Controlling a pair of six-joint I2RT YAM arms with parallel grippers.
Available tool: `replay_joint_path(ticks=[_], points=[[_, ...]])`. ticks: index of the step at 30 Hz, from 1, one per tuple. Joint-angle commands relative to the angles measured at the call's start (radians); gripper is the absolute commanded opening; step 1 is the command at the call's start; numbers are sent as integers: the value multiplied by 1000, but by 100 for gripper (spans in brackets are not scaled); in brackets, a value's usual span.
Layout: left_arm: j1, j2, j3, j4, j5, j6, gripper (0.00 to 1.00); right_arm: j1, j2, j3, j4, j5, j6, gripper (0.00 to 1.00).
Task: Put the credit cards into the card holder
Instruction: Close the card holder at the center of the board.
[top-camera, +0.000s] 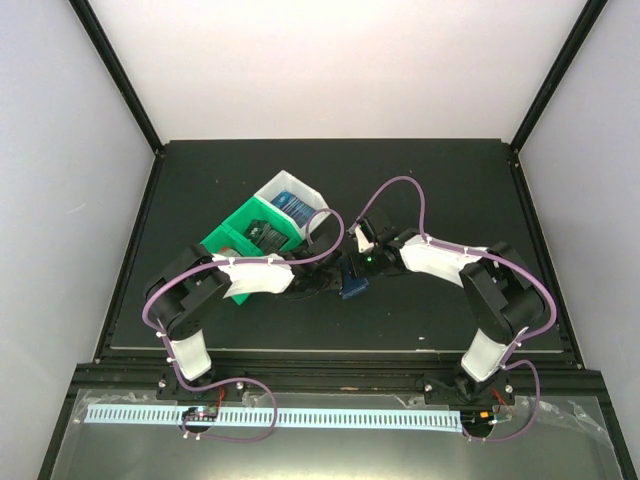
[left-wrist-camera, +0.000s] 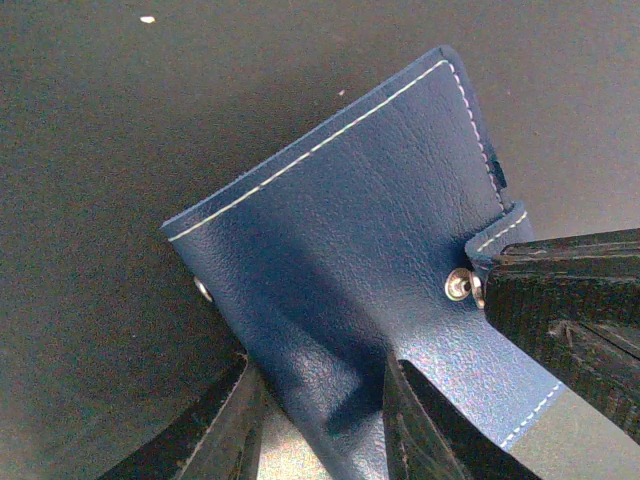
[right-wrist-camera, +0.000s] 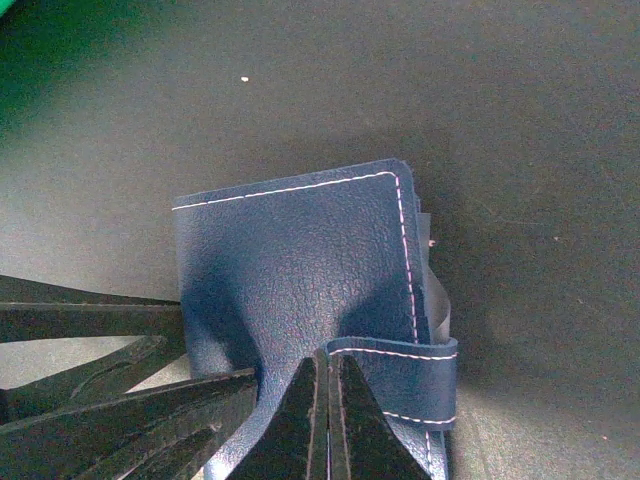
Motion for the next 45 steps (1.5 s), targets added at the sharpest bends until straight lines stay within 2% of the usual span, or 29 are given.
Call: replay_joint_path(ticks=[1, 8, 36, 45], points=[[8, 80, -29, -69, 9, -9, 34, 16, 13, 0, 3, -91, -7, 1], [6, 82, -28, -70, 8, -9, 34, 17, 36, 7, -5, -130, -13, 1], [11, 84, -28, -60, 9, -12, 32, 33, 164, 14, -79, -86, -6, 1], [16, 74, -38, -47, 12, -24, 32, 38, 207, -29, -25, -74, 59, 1]])
